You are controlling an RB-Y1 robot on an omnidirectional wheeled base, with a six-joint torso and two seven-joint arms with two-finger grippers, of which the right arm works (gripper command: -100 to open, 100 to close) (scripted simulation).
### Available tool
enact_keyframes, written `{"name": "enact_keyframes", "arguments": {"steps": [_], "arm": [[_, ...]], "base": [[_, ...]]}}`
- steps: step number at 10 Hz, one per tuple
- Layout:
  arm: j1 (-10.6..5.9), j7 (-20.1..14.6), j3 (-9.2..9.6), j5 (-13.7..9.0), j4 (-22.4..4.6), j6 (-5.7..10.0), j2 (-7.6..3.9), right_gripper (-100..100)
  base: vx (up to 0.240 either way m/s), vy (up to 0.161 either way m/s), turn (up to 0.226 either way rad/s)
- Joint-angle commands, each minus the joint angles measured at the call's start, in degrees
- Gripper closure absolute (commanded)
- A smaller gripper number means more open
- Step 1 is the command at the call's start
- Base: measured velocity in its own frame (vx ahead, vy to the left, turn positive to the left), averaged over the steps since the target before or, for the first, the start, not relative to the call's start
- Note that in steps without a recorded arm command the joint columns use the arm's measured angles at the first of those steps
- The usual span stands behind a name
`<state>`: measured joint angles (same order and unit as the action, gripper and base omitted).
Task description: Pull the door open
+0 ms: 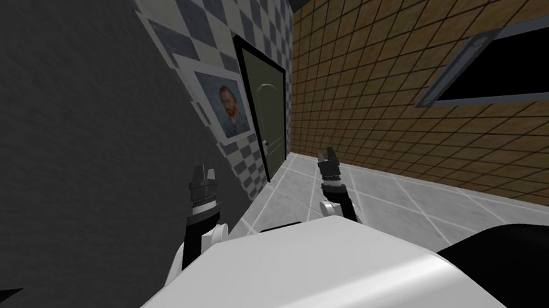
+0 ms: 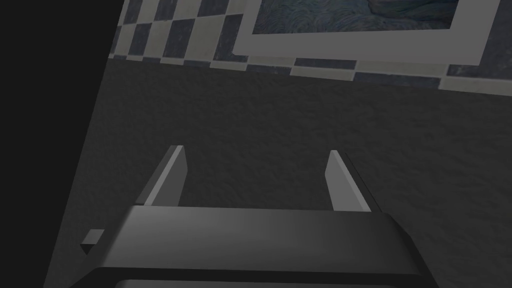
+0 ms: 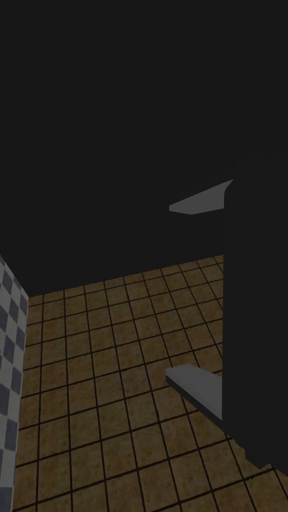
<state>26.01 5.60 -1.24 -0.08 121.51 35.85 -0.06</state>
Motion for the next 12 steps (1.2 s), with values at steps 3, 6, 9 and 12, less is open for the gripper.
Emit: {"name": "enact_keyframes", "arguments": {"steps": [3, 6, 9, 12], "arm": [[-2.53, 3.62, 0.79, 2.77, -4.39, -0.96, -1.70, -100], [-4.60, 6.37, 1.39, 4.91, -7.87, -1.71, -2.73, -100], [-6.84, 9.33, 2.04, 7.23, -11.62, -2.52, -3.69, -100], [-9.21, 12.47, 2.73, 9.68, -15.59, -3.37, -4.57, -100]], "base": [[0.169, -0.083, 0.118], [0.126, -0.036, 0.094], [0.116, -0.070, 0.117], [0.122, -0.060, 0.115]]}}
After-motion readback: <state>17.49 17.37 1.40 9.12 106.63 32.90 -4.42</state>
